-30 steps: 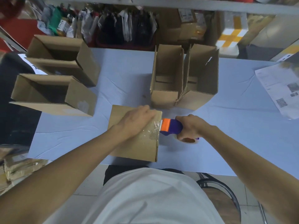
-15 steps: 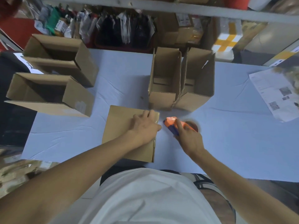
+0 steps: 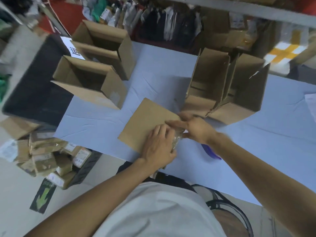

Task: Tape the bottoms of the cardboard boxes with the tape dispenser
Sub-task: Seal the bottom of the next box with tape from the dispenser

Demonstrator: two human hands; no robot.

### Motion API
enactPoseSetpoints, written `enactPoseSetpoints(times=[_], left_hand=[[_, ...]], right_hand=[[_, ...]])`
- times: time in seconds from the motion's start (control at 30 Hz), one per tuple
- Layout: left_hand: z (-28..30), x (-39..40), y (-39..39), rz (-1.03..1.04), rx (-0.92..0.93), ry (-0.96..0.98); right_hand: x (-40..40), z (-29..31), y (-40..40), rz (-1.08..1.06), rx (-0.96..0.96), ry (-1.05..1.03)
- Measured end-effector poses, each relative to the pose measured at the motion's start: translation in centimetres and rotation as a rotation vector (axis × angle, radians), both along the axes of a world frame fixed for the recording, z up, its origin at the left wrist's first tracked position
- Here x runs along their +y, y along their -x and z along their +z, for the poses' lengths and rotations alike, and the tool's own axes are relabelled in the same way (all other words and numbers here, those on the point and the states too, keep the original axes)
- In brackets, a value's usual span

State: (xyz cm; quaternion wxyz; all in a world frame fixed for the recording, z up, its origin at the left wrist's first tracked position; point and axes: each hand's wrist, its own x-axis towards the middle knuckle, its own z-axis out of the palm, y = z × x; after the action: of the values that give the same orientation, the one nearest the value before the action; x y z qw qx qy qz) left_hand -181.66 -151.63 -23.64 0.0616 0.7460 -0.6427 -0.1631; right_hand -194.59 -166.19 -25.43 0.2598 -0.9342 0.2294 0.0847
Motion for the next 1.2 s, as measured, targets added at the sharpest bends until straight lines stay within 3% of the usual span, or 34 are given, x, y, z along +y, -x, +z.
enactPoseSetpoints(times=[0.1,0.3,0.43,0.57,0.67,0.8,0.9,1.03,1.2], left_hand=[[1.7,1.3,-1.7,-0.069,0.091,0.059],[5.3,2.5,-6.1,-0.186,0.017,0.318],[6.7,2.0,-8.5,-0.172,0.253,0.115],[7.5,0.5,-10.8,-0.201,0.167,-0.009],[7.3,-0.2,-10.7,-0.176,0.008,-0.038],[7.5,-1.1,-10.9,-0.102,0.178,0.033],[7.1,-1.4,-11.8,-0.131,0.19,0.072],[6.5,-0.8,-12.2,-0.131,0.205,0.112],[6.4,-0.4,-12.6,-0.104,0.29,0.175]], right_hand=[[0.6,0.8,0.0,-0.072,-0.053,-0.058],[3.4,5.1,0.3,-0.291,-0.012,-0.07],[6.7,6.6,-1.3,-0.402,-0.238,-0.248],[8.5,6.9,-4.1,-0.6,-0.449,-0.386],[8.6,6.7,-5.1,-0.659,-0.463,-0.334],[8.5,6.9,-5.2,-0.701,-0.473,-0.303],[8.1,7.5,-5.3,-0.67,-0.384,-0.236],[9.0,7.7,-6.4,-0.595,-0.333,0.006],[9.2,8.0,-6.8,-0.658,-0.328,0.065]])
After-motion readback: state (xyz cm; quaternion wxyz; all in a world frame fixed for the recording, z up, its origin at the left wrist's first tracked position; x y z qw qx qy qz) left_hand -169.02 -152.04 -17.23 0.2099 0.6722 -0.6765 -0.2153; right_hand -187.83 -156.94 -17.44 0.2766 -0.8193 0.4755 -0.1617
